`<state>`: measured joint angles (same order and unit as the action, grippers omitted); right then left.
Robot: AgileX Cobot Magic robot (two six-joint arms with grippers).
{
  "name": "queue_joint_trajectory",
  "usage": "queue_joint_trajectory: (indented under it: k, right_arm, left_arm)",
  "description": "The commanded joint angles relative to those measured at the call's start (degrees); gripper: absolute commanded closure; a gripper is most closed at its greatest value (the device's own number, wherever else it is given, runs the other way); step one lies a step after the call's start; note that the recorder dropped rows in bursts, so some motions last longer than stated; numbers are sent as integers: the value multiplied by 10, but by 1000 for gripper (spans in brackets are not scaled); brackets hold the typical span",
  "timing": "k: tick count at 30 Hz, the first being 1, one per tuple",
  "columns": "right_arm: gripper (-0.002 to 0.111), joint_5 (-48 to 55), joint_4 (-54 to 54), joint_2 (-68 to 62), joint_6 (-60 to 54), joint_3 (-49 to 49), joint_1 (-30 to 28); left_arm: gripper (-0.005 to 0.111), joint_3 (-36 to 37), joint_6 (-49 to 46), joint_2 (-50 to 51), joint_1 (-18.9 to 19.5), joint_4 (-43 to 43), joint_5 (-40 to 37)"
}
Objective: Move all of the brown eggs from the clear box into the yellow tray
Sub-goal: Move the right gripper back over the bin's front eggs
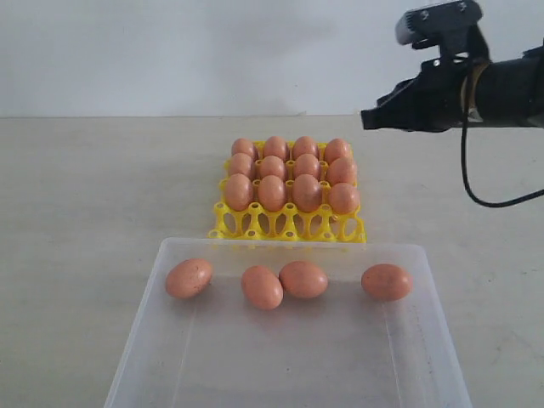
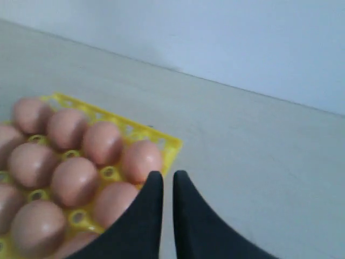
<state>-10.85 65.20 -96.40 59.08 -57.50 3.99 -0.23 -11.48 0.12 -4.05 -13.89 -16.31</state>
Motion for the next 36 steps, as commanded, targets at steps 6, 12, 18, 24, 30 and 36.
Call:
queue_joint_trajectory:
  k: [6,12,18,24,30,36]
  right_arm:
    - [107,215,151,227,53,2,-1]
    - [107,357,268,277,319,-111,-1]
    - [107,261,250,279,611,-276,-1]
    - [107,-318,348,277,325,-346,-1]
    - [107,-382,348,279,130,-322,-1]
    - [107,-161,348,283,-225,-323,0]
  left_arm:
    - [103,2,-1,-1,-5,-1,1]
    - [103,2,-1,-1,-5,-1,1]
    - [103,2,-1,-1,-5,-1,1]
    - [103,2,-1,-1,-5,-1,1]
    - [103,2,-1,-1,-5,-1,1]
    - [103,2,-1,-1,-5,-1,1]
